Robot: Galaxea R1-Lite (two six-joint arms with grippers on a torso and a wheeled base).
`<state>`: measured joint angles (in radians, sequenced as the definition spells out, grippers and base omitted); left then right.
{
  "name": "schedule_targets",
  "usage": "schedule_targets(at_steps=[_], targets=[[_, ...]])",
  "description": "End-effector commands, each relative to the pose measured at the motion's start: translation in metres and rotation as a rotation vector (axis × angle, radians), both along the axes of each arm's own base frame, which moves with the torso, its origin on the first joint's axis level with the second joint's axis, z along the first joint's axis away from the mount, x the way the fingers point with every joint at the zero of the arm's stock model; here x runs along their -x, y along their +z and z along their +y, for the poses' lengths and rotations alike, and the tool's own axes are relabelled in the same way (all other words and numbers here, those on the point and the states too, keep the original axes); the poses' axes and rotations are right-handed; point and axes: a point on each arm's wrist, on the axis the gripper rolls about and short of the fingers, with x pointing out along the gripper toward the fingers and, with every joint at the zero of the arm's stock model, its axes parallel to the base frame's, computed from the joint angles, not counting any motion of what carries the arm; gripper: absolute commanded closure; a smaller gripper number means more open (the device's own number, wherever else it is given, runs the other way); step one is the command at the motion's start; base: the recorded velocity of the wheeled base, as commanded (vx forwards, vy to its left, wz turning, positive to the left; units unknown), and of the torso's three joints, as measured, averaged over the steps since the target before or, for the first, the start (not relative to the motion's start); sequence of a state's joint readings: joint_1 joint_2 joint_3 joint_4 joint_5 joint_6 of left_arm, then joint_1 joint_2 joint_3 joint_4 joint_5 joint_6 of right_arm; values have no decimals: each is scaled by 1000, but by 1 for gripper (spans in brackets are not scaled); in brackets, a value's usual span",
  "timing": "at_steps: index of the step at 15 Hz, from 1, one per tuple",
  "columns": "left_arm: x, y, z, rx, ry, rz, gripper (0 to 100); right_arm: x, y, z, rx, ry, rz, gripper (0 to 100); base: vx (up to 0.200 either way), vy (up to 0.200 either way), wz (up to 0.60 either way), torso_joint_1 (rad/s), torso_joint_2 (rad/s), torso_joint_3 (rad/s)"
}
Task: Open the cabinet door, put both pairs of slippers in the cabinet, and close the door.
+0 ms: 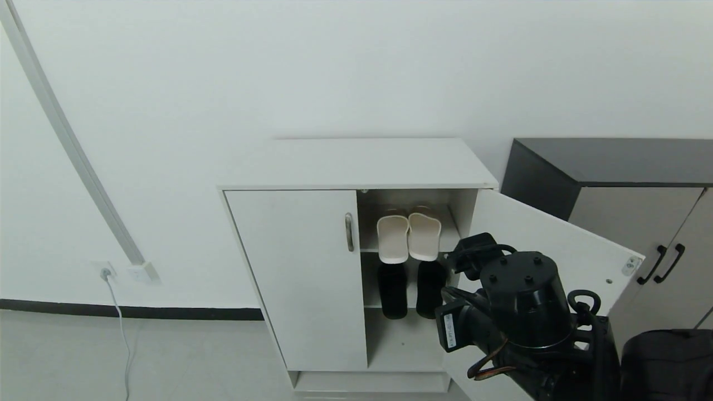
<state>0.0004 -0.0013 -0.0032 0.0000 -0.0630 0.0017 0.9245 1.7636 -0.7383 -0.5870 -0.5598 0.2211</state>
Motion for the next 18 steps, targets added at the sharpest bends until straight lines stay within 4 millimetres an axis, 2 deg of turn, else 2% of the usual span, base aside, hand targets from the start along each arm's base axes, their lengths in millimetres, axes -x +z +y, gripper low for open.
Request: schedule_targets(at_steps=[1, 13, 18], targets=[[0, 0, 0, 0, 0, 1, 100, 0, -1, 0, 4, 0, 3, 100, 0, 0, 0, 203, -500, -305], [0, 0, 0, 0, 1, 1, 100, 2, 4, -1, -12, 2, -9, 100, 0, 0, 0, 235, -561, -325], [0, 0, 0, -4, -2, 1, 100, 1, 3, -1, -11, 1, -6, 100, 0, 0, 0, 206, -436, -239]])
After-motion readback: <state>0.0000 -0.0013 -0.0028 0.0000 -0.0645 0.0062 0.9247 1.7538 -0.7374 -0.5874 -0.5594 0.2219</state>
